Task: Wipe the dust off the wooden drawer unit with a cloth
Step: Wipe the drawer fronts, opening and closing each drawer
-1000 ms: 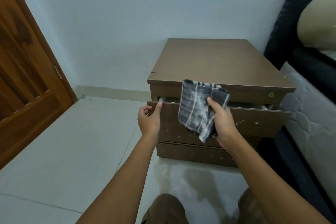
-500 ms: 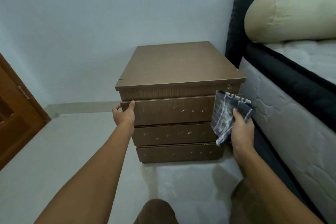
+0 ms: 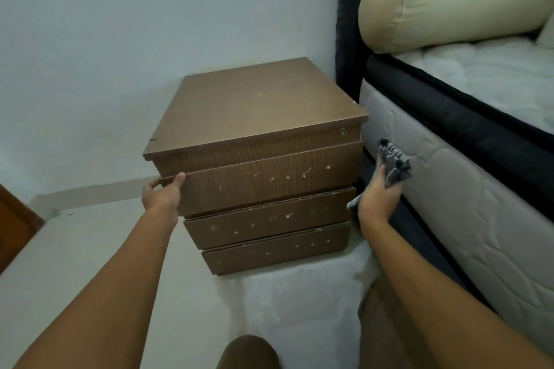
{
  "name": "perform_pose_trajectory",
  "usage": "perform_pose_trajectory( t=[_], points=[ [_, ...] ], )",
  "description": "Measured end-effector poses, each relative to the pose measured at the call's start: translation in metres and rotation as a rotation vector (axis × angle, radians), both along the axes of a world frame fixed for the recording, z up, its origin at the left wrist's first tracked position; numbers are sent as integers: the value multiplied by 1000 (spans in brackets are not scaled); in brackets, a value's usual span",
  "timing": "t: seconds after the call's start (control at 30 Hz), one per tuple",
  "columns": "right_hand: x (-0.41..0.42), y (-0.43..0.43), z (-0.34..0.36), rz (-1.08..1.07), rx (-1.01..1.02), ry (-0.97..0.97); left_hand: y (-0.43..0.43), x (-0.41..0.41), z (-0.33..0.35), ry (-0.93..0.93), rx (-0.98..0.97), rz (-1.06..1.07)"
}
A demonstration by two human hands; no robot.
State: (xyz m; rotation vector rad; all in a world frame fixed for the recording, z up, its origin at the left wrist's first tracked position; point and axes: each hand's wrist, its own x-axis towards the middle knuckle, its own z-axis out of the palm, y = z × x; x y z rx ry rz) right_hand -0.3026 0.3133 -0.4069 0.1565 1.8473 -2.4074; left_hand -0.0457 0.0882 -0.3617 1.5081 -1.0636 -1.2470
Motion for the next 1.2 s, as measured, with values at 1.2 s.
perform_pose_trajectory(
  t=[1.2],
  points=[
    [107, -154, -50, 105, 309, 643, -12, 14, -63, 149, -347, 7]
  ],
)
